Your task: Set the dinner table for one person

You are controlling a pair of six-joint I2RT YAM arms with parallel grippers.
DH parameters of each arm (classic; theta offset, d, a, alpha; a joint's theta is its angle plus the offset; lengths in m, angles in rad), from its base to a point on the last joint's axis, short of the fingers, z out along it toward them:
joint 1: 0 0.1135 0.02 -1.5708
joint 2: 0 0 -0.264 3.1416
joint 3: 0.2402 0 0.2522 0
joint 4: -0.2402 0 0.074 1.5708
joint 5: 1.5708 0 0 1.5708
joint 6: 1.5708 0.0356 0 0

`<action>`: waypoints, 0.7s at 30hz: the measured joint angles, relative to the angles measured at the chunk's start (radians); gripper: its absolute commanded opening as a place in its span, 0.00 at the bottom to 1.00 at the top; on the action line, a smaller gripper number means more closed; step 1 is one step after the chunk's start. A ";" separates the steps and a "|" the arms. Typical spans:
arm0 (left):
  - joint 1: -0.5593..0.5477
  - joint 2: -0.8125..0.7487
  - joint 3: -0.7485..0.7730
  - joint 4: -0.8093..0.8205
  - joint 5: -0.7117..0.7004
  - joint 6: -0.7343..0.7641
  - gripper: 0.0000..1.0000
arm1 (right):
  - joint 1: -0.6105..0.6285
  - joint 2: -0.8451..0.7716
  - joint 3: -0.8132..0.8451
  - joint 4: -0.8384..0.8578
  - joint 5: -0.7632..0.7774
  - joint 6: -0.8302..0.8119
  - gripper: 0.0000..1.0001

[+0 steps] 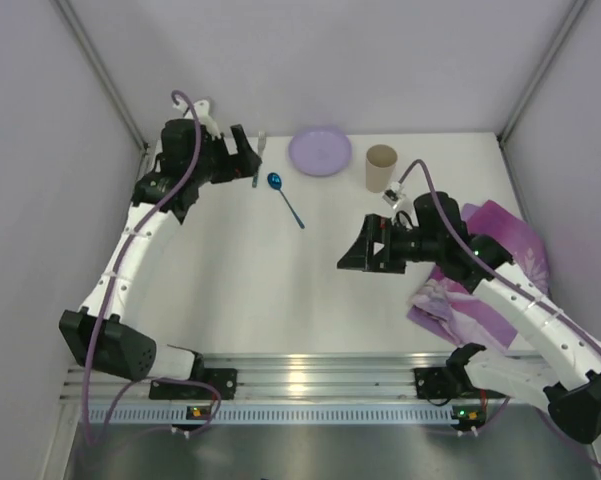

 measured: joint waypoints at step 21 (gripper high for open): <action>-0.524 0.206 -0.353 0.198 0.100 -0.393 0.93 | -0.081 -0.125 0.159 -0.508 0.716 -0.023 1.00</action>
